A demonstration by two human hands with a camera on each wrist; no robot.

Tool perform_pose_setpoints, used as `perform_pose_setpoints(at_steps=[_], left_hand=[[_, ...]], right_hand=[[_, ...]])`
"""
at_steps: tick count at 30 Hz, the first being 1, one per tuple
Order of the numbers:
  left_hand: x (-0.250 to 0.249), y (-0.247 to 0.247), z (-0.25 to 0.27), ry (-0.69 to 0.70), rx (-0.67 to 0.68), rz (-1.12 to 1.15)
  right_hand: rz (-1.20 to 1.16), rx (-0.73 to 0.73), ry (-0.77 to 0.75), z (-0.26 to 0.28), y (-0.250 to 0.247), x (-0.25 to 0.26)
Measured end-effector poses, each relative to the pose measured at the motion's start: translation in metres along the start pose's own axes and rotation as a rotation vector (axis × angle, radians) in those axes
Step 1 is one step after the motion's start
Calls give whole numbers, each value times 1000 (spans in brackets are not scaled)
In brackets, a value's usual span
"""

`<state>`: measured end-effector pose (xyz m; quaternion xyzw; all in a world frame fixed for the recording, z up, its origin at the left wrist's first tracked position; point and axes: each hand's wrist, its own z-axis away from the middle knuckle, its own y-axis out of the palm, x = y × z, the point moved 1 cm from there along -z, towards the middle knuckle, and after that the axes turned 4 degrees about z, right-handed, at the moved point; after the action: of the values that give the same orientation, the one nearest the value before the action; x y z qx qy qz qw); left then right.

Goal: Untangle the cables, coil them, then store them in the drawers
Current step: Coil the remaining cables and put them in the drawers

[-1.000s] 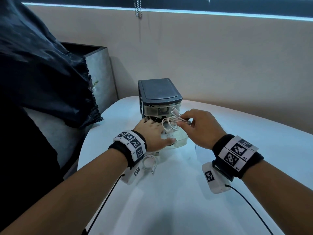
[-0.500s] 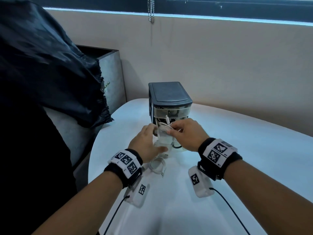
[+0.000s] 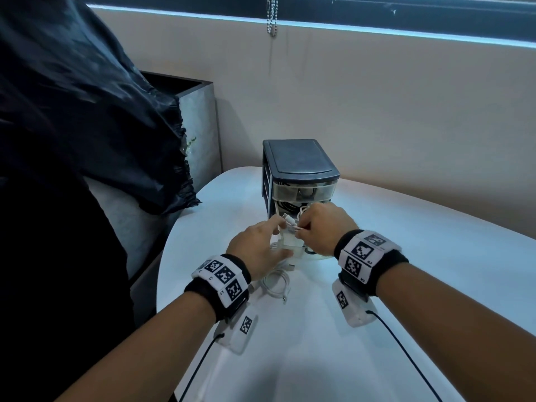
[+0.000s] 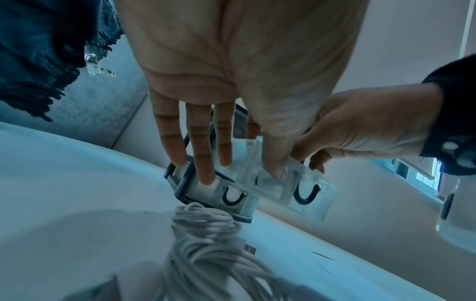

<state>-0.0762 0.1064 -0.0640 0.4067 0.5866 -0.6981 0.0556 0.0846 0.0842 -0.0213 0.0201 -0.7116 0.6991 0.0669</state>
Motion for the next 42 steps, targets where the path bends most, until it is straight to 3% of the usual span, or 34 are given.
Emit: perform_pose_setpoints(at_steps=[7,14,18,20,23,26,28,30,33,37,40,42], left_hand=[[-4,-1,2,36,-35,62],[-2,0,0,12,-13,17],[-5,-4,0,9,-57,36],[-5,-5,3,-10,-100,58],[-2,-4,12,-101,-122,24],[1,7,24,-152,61,-31],[0,16,31,-160,175,-89],[-3,24,36,-182,238,-180],[-9,32,43,-168,255,-359],[-10,31,50,-125,265,-327],[-16,28,55,-37,273,-330],[-23,25,54,-12,176,-292]], right_hand=[[41,-123,32,11,5,17],[173,163,25,13,-7,21],[116,214,10,16,-15,16],[49,130,-4,22,-15,13],[-105,-151,-6,35,-14,4],[-231,-349,12,54,-9,0],[-273,-388,-13,67,-3,1],[-279,-334,-46,78,4,5],[-214,-139,-80,89,16,8],[-146,107,-63,101,33,2],[-153,114,-24,105,40,-4],[-161,35,10,102,36,-8]])
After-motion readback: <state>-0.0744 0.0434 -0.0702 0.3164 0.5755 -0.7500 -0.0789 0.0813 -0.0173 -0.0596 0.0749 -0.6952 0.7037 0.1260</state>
